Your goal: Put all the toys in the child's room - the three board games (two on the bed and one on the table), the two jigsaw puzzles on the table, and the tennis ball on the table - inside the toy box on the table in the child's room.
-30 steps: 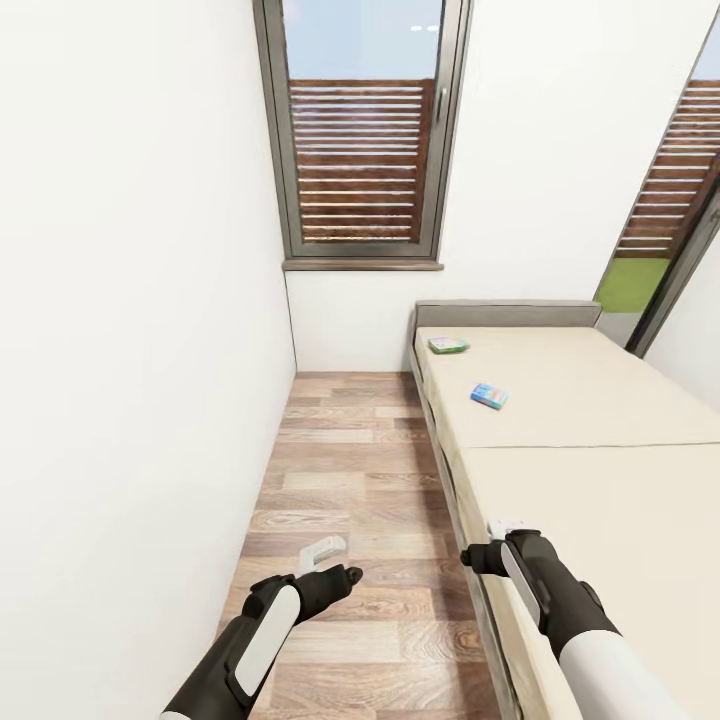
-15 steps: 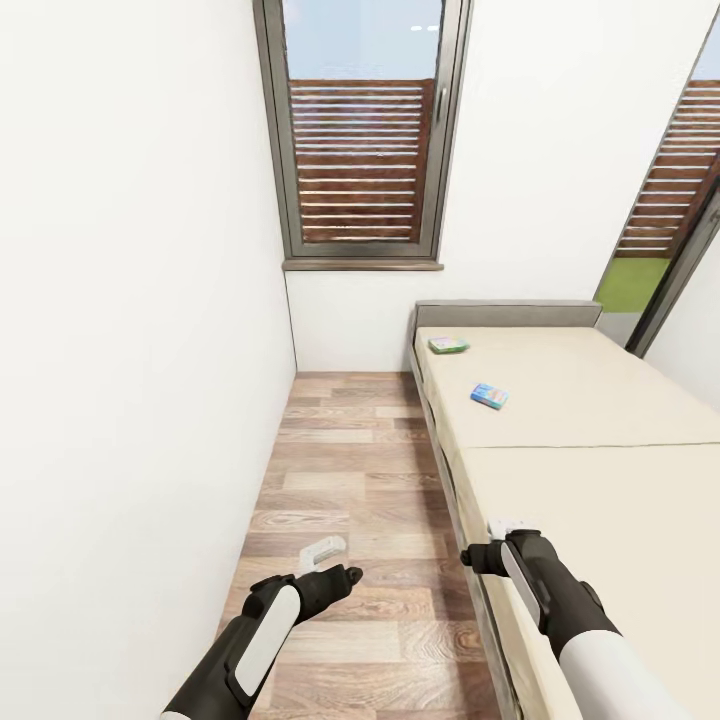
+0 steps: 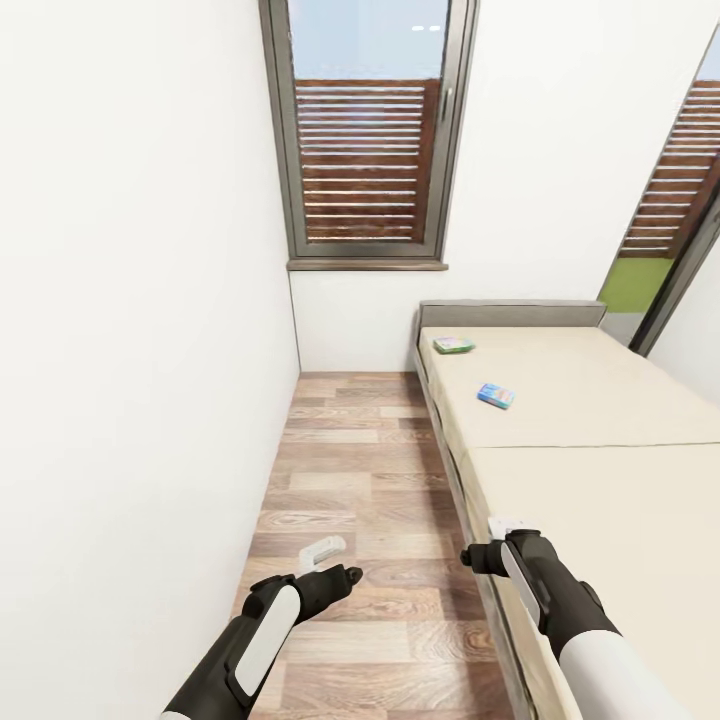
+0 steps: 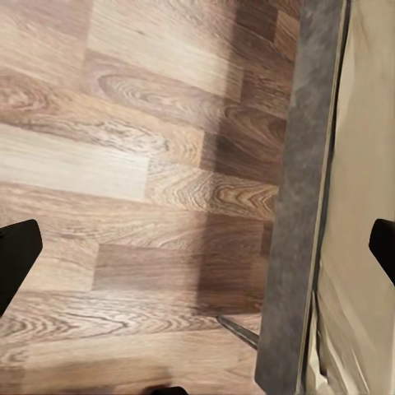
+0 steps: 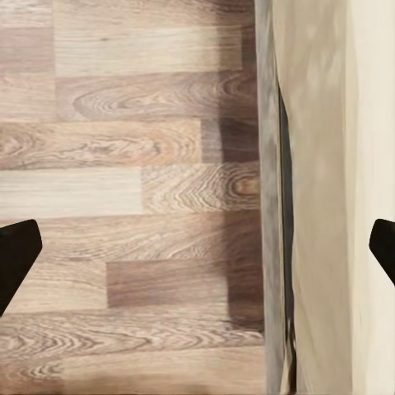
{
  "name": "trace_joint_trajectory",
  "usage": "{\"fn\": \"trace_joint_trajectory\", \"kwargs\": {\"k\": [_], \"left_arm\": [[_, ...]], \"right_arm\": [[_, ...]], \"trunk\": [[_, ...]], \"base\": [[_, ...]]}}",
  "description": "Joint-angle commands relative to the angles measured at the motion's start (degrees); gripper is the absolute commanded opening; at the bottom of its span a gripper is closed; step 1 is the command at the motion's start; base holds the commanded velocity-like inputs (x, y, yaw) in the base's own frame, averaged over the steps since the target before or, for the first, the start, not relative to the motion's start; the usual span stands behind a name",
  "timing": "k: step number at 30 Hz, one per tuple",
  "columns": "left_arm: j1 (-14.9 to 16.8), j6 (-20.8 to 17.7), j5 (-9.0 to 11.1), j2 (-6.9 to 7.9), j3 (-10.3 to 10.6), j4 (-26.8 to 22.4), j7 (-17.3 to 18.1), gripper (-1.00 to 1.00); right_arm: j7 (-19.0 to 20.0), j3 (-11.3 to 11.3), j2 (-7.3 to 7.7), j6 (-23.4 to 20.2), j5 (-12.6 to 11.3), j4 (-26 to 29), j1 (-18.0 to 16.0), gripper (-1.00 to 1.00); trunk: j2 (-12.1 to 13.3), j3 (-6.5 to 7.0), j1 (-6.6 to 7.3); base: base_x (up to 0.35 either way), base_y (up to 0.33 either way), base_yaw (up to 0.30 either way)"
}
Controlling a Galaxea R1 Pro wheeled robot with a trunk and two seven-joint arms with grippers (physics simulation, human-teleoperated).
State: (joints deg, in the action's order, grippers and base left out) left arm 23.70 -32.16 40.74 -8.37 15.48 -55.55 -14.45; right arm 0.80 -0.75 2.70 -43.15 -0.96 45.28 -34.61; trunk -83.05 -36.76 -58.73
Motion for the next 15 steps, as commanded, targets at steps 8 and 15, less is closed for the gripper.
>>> {"fn": "trace_joint_trajectory", "kwargs": {"k": [8, 15], "left_arm": [[0.0, -0.2, 0.6, 0.02, 0.1, -0.1, -0.6, 1.00], [0.0, -0.1, 0.6, 0.02, 0.1, -0.1, -0.5, 1.00]], "right_arm": [[0.1, -0.1, 0.00, -0.3, -0.1, 0.1, 0.0, 1.00], [0.1, -0.1, 0.01, -0.3, -0.1, 0.1, 0.0, 1.00]], "trunk": [[0.0, -0.05, 0.00], [0.0, -0.05, 0.00]], "base": [[0.000, 0.031, 0.000], [0.000, 0.011, 0.000]]}}
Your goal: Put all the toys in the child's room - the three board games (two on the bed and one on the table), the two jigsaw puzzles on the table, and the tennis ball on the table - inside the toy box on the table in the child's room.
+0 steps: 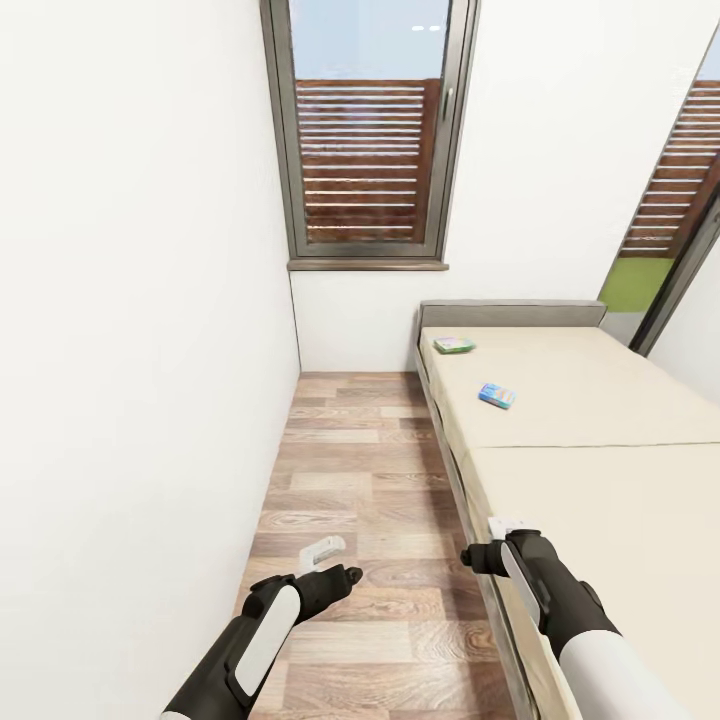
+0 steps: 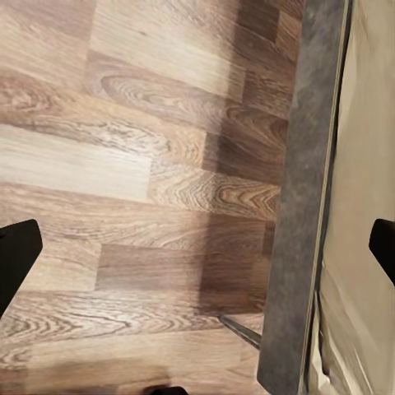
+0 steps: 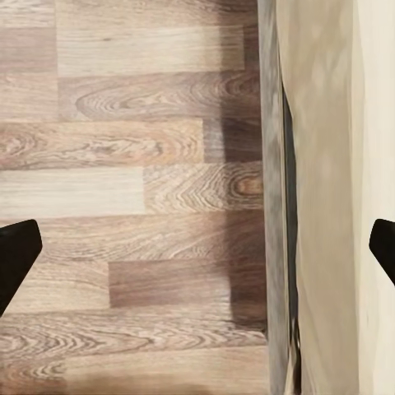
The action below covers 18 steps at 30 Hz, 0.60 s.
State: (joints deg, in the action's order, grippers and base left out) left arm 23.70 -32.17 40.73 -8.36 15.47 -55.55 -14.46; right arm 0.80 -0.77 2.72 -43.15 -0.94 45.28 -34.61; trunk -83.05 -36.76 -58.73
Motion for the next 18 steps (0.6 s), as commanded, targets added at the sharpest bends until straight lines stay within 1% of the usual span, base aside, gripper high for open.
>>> {"fn": "trace_joint_trajectory", "kwargs": {"k": [1, 18], "left_arm": [[0.0, -0.1, 0.6, 0.01, 0.1, -0.1, -0.5, 1.00], [0.0, -0.2, 0.6, 0.01, 0.1, -0.1, -0.5, 1.00]], "right_arm": [[0.1, -0.1, 0.00, -0.3, -0.1, 0.1, 0.0, 1.00], [0.1, -0.1, -0.01, -0.3, -0.1, 0.1, 0.0, 1.00]], "trunk": [[0.0, -0.05, 0.00], [0.0, -0.05, 0.00]], "base": [[0.000, 0.006, 0.000], [0.003, 0.002, 0.000]]}}
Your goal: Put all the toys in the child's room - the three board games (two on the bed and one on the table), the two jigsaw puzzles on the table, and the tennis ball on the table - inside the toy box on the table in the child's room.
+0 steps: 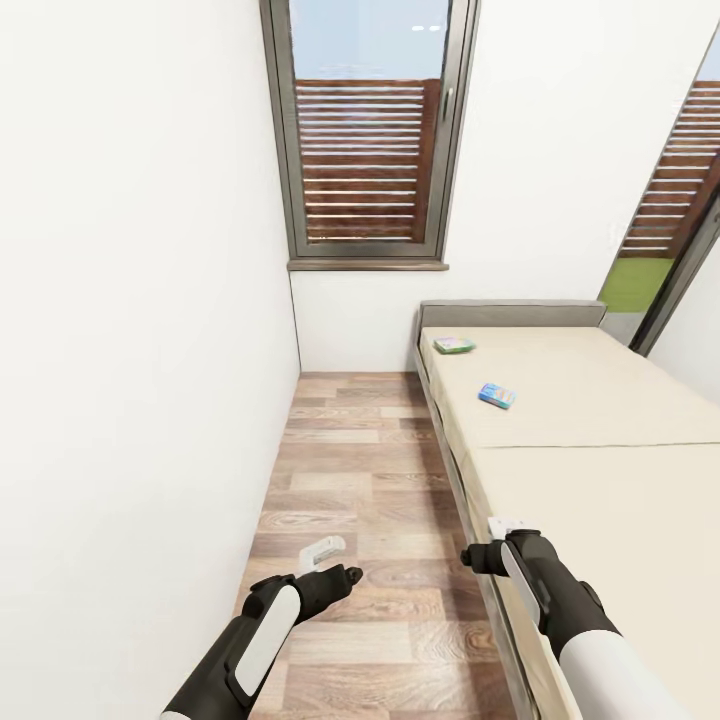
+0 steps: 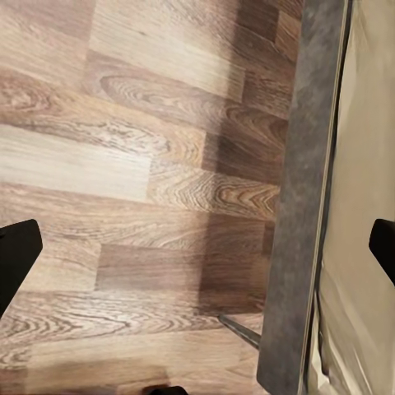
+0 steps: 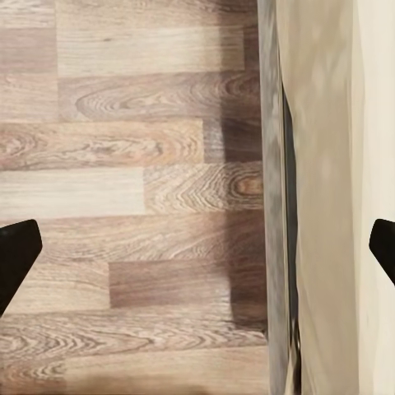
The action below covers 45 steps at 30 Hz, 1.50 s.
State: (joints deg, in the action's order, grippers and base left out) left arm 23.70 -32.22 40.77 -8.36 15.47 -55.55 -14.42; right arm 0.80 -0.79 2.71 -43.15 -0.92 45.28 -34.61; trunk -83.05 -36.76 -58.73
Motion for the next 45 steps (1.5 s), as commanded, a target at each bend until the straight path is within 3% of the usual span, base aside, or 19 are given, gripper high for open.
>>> {"fn": "trace_joint_trajectory", "kwargs": {"k": [1, 14, 45], "left_arm": [[0.0, -0.1, 0.6, 0.01, 0.1, -0.1, -0.5, 1.00], [0.0, -0.1, 0.6, 0.01, 0.1, -0.1, -0.5, 1.00], [0.0, -0.1, 0.6, 0.01, 0.1, -0.1, -0.5, 1.00]], "right_arm": [[0.1, -0.1, 0.00, -0.3, -0.1, 0.1, 0.0, 1.00], [0.1, 0.0, -0.01, -0.3, -0.1, 0.1, 0.0, 1.00], [0.1, 0.0, 0.00, -0.3, 0.0, 0.1, 0.0, 1.00]], "trunk": [[0.0, -0.05, 0.00], [0.0, -0.05, 0.00], [0.0, -0.05, 0.00]], "base": [[0.063, 0.000, 0.000], [0.194, 0.000, 0.000], [0.317, 0.000, 0.000]]}}
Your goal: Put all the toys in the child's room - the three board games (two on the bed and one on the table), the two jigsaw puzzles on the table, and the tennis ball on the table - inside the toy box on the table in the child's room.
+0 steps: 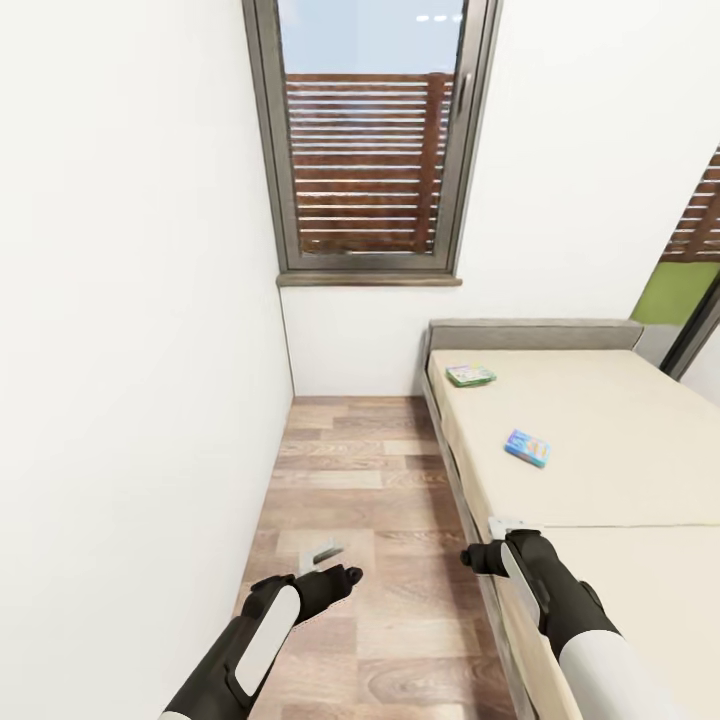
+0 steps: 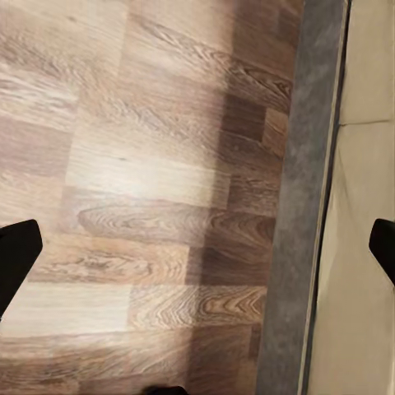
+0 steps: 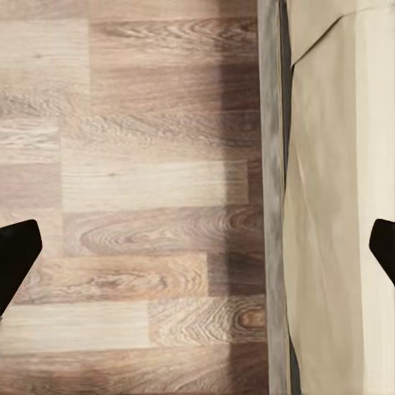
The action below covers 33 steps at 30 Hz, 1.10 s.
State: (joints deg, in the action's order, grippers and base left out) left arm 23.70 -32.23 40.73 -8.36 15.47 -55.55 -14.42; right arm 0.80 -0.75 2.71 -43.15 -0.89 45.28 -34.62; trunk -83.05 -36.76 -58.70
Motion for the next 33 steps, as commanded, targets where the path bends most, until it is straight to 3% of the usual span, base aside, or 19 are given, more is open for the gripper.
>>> {"fn": "trace_joint_trajectory", "kwargs": {"k": [1, 33], "left_arm": [[0.0, -0.1, 0.6, 0.01, 0.1, -0.1, -0.5, 1.00], [0.0, -0.1, 0.6, 0.01, 0.1, -0.1, -0.5, 1.00]], "right_arm": [[0.1, -0.1, 0.00, -0.3, -0.1, 0.1, 0.0, 1.00], [0.1, -0.1, 0.01, -0.3, -0.1, 0.1, -0.1, 1.00]], "trunk": [[0.0, -0.06, -0.03], [0.0, -0.06, -0.03]], "base": [[0.328, 0.000, 0.000], [0.328, 0.062, 0.000]]}}
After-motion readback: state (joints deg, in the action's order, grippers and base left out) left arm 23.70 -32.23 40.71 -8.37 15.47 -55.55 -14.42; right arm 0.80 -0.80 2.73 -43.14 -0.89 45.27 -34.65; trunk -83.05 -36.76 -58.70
